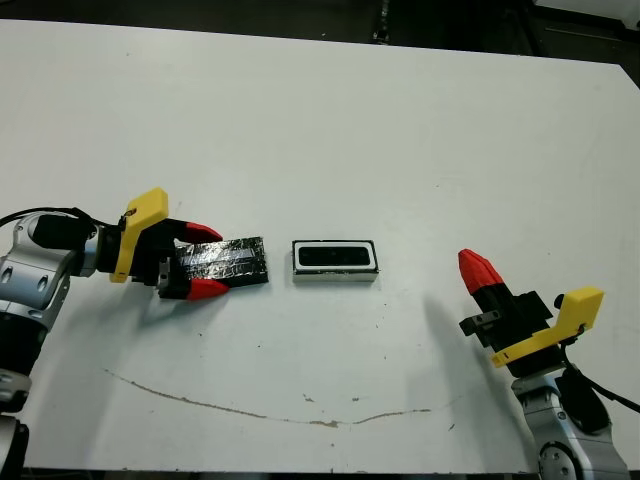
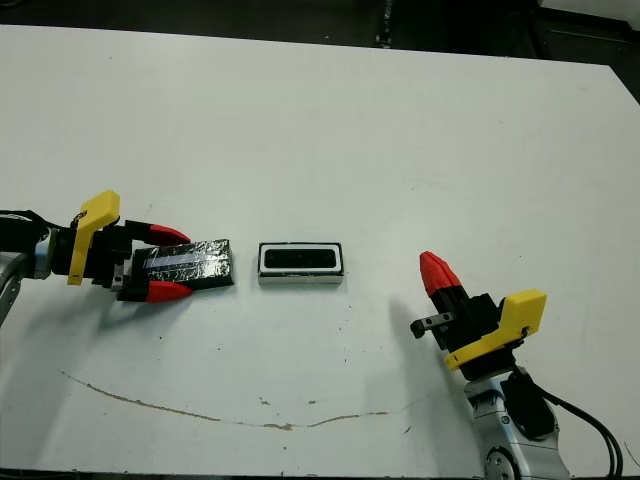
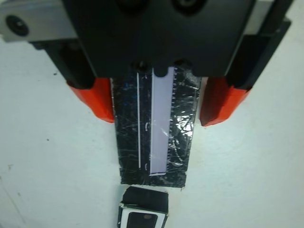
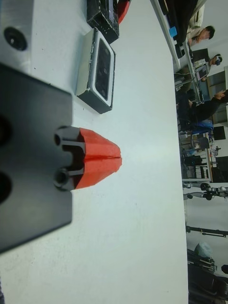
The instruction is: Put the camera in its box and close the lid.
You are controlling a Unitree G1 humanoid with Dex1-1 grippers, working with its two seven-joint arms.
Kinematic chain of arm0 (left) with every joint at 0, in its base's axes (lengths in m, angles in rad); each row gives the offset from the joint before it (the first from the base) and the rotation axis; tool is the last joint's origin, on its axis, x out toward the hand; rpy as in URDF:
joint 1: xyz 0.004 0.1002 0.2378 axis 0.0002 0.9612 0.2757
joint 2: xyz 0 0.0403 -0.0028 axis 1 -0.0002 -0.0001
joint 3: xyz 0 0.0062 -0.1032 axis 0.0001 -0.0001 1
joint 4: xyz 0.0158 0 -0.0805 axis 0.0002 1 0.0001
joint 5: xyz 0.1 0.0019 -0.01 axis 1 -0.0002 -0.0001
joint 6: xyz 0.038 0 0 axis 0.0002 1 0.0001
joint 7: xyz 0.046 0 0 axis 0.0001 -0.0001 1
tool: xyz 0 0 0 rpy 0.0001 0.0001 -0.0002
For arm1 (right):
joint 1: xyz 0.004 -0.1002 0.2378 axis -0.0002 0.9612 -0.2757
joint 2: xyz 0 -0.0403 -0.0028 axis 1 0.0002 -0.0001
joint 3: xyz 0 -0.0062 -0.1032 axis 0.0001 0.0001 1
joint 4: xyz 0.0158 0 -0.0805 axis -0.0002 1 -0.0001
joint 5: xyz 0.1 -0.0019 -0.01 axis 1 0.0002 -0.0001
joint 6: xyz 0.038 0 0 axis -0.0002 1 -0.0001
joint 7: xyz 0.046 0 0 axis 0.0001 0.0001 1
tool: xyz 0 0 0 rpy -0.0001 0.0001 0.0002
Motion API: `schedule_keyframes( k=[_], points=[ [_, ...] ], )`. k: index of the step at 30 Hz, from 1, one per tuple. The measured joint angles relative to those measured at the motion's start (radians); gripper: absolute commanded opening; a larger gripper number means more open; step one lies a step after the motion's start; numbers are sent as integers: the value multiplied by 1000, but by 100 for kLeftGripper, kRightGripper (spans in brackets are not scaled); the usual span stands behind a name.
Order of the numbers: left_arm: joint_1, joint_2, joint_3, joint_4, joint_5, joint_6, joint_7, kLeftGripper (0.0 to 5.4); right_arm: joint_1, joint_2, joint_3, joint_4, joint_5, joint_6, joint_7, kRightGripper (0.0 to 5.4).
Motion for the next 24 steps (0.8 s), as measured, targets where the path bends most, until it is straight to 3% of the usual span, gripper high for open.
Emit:
schedule_keyframes(
  k=[4, 24],
  points=[
    [1, 1, 10, -4, -3, 1, -13, 317, 0, 0, 0, 1, 0, 0, 0, 0],
    [45, -94, 111, -17, -151, 42, 47, 315, -5, -1, 2, 0, 13, 22, -17, 0]
  ],
)
